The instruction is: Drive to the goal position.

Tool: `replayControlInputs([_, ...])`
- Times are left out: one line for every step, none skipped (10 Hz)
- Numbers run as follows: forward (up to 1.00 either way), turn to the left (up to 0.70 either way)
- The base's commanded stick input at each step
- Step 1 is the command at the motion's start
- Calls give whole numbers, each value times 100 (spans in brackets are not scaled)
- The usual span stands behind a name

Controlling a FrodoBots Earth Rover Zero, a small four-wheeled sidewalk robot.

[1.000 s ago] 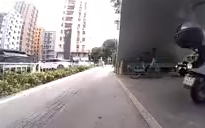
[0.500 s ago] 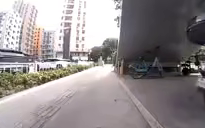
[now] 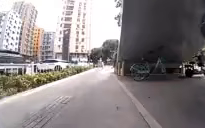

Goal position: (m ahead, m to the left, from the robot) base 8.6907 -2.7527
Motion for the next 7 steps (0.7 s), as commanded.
replayControlInputs([45, 0])
replayControlInputs([45, 0])
replayControlInputs([45, 0])
replayControlInputs([45, 0])
replayControlInputs([45, 0])
replayControlInputs([45, 0])
replayControlInputs([45, 0])
